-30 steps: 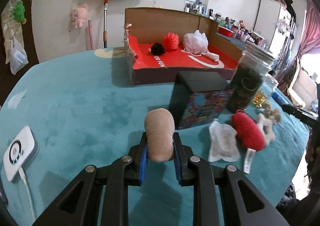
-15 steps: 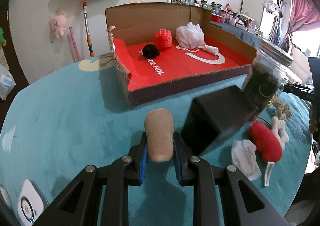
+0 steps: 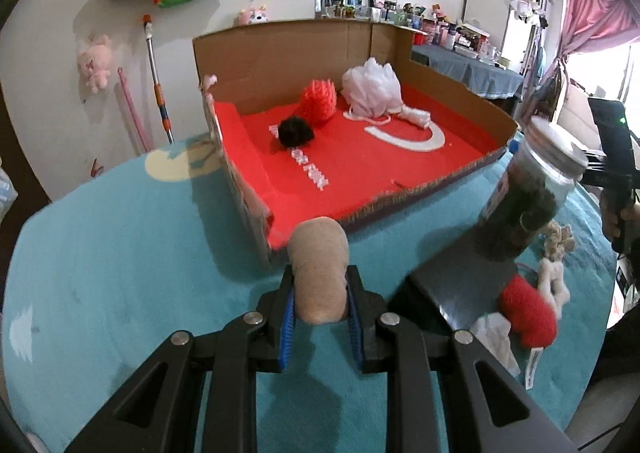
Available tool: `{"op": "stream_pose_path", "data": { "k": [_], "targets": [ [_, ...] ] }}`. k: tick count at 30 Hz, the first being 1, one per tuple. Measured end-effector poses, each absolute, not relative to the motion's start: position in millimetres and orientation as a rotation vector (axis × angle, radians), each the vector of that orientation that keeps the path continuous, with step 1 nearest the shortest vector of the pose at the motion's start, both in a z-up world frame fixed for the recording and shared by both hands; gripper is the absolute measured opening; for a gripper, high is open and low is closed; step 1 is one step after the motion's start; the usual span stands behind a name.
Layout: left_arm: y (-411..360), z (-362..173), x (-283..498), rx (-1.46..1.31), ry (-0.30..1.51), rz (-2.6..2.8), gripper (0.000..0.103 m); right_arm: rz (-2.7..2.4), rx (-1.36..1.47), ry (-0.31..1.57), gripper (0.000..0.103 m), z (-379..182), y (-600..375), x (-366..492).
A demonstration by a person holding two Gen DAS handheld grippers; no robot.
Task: Organize soft objects
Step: 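Lift and carry the tan sponge and blue cylinder toward the red box, then lower both items into the box and open both tools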
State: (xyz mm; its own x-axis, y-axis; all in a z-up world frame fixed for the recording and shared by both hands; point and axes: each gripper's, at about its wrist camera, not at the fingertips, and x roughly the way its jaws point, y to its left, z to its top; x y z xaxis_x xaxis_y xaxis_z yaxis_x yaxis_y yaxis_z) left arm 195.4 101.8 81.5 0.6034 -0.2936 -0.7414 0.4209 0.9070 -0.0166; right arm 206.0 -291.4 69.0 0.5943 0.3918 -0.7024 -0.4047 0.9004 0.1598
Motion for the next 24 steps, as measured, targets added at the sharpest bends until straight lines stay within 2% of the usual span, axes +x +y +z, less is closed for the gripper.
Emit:
{"op": "stream_pose_path", "data": {
  "k": [8,16,24],
  "targets": [
    [81.7,103.7,225.5,0.158,0.818,-0.481,0.024,0.524,-0.075,0.805,0.021,84.8,-276.4,230.0],
    [50.0,96.9,274.9,0.142,0.922,-0.466,0.024,0.563,-0.109,0.813,0.021,99.5,-246.7,267.4],
    [-0.6,96.0,327.5,0.185,1.016,-0.482,0.025,0.572,-0.159,0.927,0.021,98.1,-198.6,336.0]
  ]
}}
